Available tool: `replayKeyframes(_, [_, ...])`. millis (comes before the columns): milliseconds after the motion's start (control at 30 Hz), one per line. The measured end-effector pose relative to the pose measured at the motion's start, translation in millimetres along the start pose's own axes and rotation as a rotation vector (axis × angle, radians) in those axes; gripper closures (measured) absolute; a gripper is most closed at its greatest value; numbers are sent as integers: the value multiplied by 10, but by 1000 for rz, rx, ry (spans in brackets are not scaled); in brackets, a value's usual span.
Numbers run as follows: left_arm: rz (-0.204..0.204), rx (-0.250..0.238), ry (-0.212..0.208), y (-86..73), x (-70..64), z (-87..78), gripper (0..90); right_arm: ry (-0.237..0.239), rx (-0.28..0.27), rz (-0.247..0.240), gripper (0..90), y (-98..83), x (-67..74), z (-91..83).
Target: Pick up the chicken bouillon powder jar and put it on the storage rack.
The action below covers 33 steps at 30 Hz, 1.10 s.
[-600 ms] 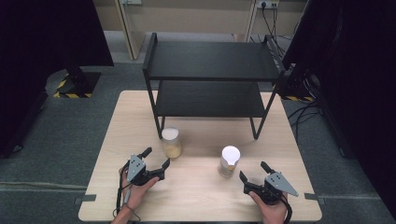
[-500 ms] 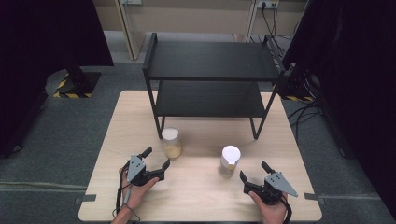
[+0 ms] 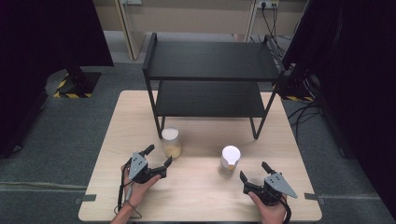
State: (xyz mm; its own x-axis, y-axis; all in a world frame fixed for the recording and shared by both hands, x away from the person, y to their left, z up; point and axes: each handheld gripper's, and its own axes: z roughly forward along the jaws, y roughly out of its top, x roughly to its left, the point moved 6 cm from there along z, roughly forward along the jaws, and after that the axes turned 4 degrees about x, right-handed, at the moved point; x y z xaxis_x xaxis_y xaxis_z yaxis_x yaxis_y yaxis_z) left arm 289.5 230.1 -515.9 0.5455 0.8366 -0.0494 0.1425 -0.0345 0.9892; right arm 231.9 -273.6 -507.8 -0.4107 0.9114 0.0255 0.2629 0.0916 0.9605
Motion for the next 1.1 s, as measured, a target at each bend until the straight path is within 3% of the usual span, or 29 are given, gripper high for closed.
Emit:
replayKeyframes(333, [15,-32,3,124,2,125,133,-1,1,0,59,1,-1,-3])
replayKeyframes(833, [20,-15,13,192,57,417,180,2,3,10,59,2,-9,-2])
replayKeyframes(1100, [43,-9,7,247,54,515,235,2,4,12,59,4,-12,-1])
